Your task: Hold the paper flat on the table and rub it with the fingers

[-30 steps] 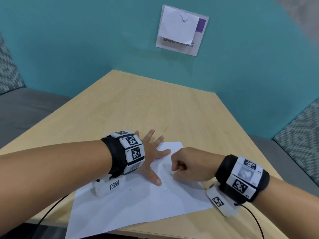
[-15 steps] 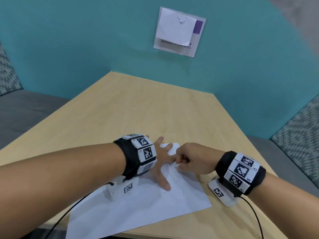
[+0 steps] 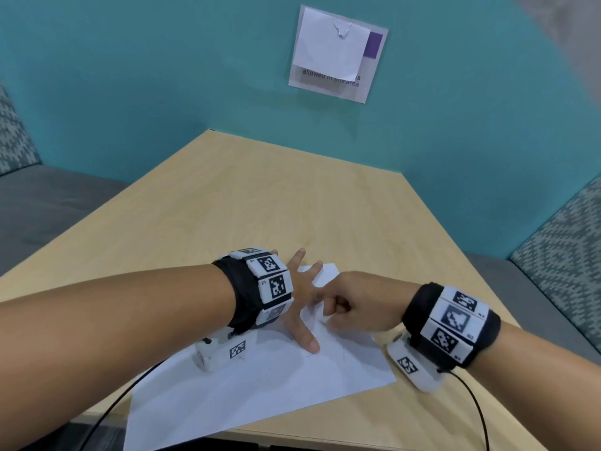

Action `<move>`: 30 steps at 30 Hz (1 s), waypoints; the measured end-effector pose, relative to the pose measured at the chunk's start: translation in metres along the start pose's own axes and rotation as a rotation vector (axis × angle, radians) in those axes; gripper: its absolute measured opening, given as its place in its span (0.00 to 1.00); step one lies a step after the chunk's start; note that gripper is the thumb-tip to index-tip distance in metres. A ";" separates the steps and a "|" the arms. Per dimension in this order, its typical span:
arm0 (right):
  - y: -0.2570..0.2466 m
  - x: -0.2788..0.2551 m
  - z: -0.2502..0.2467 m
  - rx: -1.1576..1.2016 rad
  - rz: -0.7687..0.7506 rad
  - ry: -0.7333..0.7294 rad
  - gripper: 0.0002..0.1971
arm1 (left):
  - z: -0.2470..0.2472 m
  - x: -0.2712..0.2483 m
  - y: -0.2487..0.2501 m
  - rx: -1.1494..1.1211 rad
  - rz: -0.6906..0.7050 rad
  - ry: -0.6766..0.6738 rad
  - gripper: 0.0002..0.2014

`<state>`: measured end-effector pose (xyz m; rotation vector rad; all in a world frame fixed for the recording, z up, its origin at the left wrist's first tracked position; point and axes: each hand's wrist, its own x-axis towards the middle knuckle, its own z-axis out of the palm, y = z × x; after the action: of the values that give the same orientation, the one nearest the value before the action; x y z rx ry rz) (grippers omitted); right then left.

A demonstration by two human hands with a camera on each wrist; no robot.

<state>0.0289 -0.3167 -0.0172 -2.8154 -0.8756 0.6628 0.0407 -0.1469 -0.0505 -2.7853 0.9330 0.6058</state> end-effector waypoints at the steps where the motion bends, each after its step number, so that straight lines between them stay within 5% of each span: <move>1: 0.006 0.002 -0.004 -0.006 0.035 0.026 0.04 | 0.000 0.000 0.000 0.009 -0.008 -0.002 0.52; 30: 0.020 -0.001 -0.005 -0.008 0.086 0.033 0.04 | 0.002 0.004 -0.001 0.033 -0.041 0.005 0.56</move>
<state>0.0404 -0.3339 -0.0167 -2.8765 -0.7576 0.6226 0.0433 -0.1478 -0.0539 -2.7708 0.8763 0.5727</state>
